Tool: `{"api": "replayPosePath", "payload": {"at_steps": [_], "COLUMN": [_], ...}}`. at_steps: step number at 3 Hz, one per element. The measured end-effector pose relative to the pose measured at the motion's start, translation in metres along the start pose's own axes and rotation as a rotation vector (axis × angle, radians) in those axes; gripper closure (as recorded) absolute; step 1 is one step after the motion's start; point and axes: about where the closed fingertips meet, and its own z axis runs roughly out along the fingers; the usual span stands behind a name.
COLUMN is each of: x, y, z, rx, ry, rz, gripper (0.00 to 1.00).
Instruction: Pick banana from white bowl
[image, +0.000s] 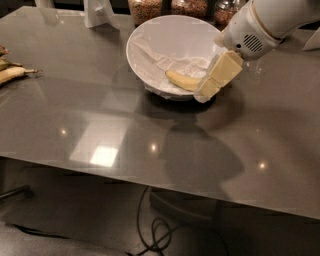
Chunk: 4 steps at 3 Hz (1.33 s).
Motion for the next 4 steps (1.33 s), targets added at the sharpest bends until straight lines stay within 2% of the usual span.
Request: {"api": "replayPosePath", "payload": {"at_steps": [1, 2, 3, 4], "x": [-0.017, -0.049, -0.07, -0.073], "y": [-0.018, -0.048, -0.068, -0.076], "z": [0.007, 0.029, 0.05, 0.069], "rx": [0.054, 0.103, 0.118, 0.115], "ry": [-0.07, -0.168, -0.216, -0.203], "rz": [0.003, 0.012, 0.012, 0.019], "gripper": [0.0, 0.11, 0.28, 0.4]}}
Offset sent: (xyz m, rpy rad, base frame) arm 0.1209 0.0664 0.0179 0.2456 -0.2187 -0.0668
